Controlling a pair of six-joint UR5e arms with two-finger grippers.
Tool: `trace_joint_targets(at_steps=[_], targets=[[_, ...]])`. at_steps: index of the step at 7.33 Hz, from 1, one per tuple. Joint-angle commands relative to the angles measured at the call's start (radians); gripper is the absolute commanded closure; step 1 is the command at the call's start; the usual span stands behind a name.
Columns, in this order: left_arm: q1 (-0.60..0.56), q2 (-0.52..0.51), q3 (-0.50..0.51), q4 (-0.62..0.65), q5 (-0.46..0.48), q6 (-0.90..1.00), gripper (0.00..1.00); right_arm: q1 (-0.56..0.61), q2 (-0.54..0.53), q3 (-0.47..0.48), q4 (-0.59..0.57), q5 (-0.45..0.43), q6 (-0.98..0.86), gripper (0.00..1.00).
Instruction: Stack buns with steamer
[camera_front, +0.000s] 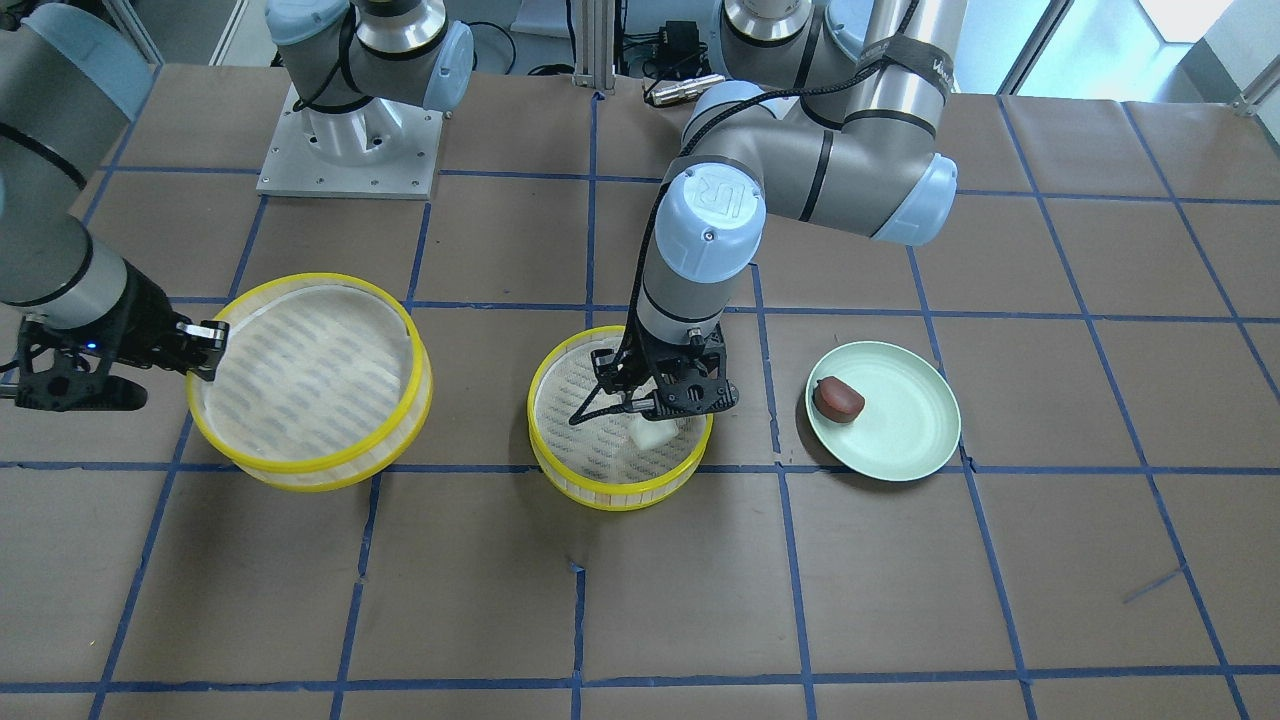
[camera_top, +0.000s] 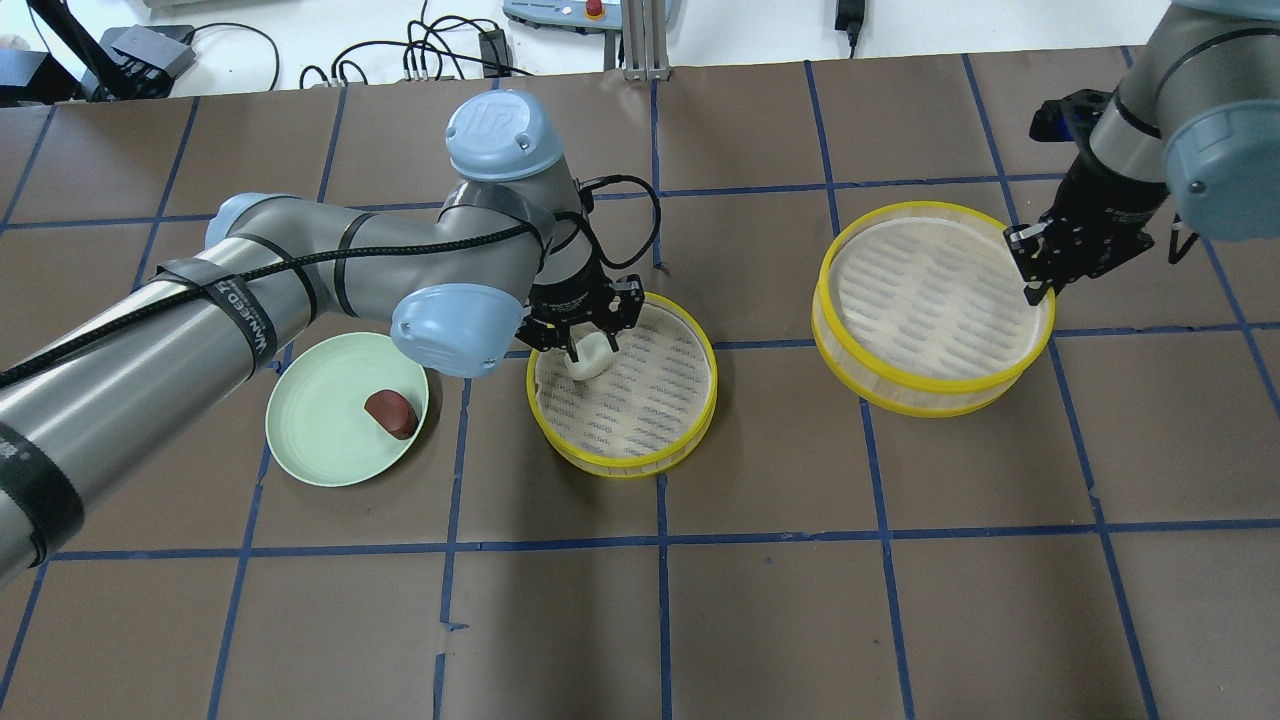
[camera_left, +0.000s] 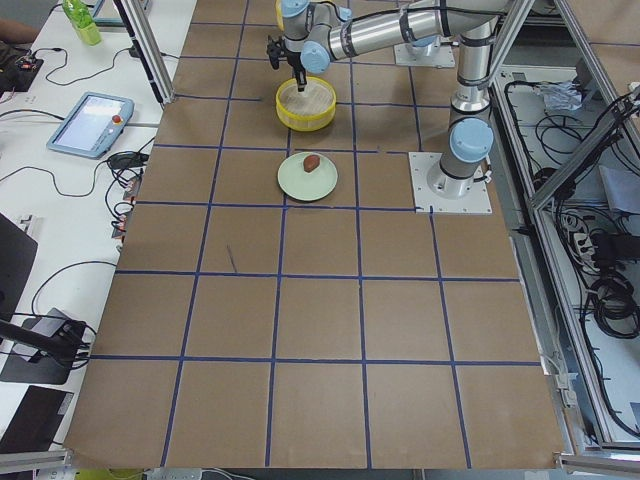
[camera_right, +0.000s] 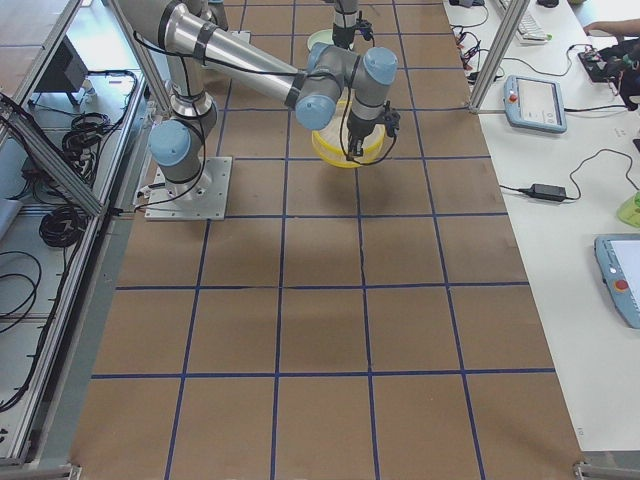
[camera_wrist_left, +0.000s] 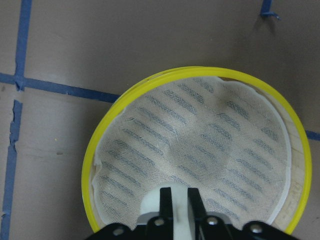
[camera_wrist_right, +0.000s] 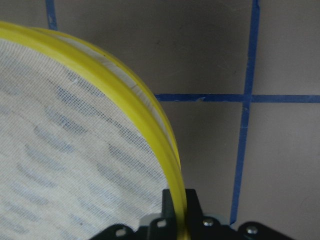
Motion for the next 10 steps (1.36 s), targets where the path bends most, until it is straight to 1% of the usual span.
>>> trace_joint_targets(at_steps=[1, 2, 3, 4, 5, 6, 7, 8, 9, 10], targets=[[0.041, 0.026, -0.001, 0.01, 0.099, 0.21, 0.04, 0.156, 0.001, 0.007, -0.01, 0.026, 0.215, 0.93], [0.163, 0.049, -0.018, -0.001, 0.153, 0.377, 0.04, 0.224, 0.008, 0.007, -0.015, 0.03, 0.327, 0.93], [0.271, 0.071, -0.068, -0.001, 0.156, 0.526, 0.04, 0.279, 0.014, 0.009, -0.055, 0.032, 0.398, 0.93], [0.343, 0.101, -0.14, -0.001, 0.156, 0.652, 0.04, 0.347, 0.021, 0.015, -0.094, 0.058, 0.487, 0.93], [0.406, 0.108, -0.216, 0.006, 0.153, 0.678, 0.05, 0.42, 0.056, 0.015, -0.16, 0.079, 0.587, 0.92], [0.43, 0.096, -0.257, 0.031, 0.156, 0.679, 0.09, 0.482, 0.092, 0.015, -0.22, 0.067, 0.632, 0.92], [0.432, 0.08, -0.265, 0.037, 0.156, 0.679, 0.1, 0.522, 0.1, 0.017, -0.231, 0.061, 0.67, 0.92], [0.432, 0.059, -0.283, 0.037, 0.155, 0.679, 0.24, 0.53, 0.113, 0.021, -0.228, 0.075, 0.674, 0.92], [0.432, 0.042, -0.294, 0.04, 0.155, 0.676, 0.48, 0.542, 0.126, 0.029, -0.228, 0.073, 0.674, 0.92], [0.432, 0.046, -0.285, 0.056, 0.156, 0.666, 0.65, 0.547, 0.127, 0.029, -0.23, 0.067, 0.675, 0.91]])
